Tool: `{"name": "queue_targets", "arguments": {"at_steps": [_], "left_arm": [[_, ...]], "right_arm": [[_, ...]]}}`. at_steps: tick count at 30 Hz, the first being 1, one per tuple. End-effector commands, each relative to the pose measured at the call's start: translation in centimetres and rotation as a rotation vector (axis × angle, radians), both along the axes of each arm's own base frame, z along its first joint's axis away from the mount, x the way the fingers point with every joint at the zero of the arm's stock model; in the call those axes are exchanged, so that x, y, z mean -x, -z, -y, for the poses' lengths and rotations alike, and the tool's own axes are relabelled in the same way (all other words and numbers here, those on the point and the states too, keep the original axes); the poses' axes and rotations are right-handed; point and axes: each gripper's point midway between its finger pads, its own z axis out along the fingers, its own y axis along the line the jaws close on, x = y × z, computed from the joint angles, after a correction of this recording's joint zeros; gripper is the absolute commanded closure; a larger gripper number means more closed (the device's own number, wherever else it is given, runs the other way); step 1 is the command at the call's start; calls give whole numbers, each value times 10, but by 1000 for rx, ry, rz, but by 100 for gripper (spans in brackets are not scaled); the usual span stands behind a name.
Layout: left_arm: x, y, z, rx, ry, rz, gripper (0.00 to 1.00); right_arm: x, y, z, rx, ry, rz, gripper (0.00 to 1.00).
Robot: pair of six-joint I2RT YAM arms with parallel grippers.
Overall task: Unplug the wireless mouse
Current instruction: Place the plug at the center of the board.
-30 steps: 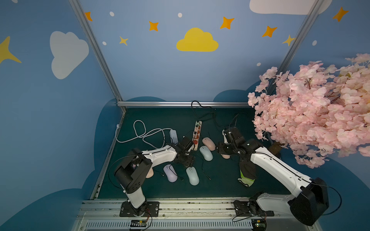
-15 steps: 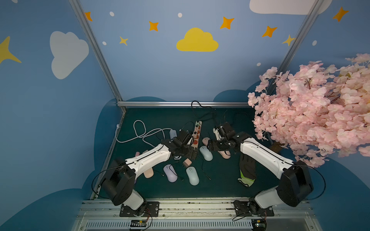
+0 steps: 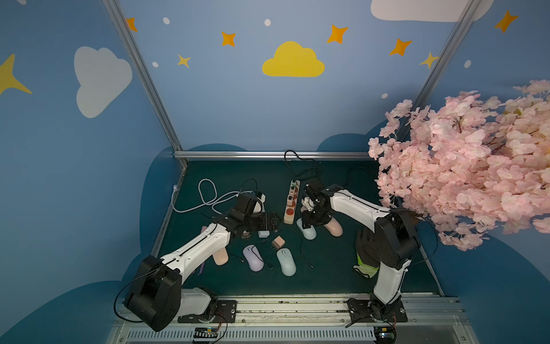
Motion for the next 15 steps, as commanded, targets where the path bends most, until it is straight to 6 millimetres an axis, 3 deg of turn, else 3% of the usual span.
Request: {"name": "queue_targets", "arguments": {"at_steps": [1, 15], "left_arm": [[-1, -14, 3, 99, 0, 19, 4], [3, -16, -9, 137, -34, 33, 6]], "right_arm": [[7, -1, -3, 10, -38, -27, 40], [-7, 22, -3, 95, -89, -28, 35]]}}
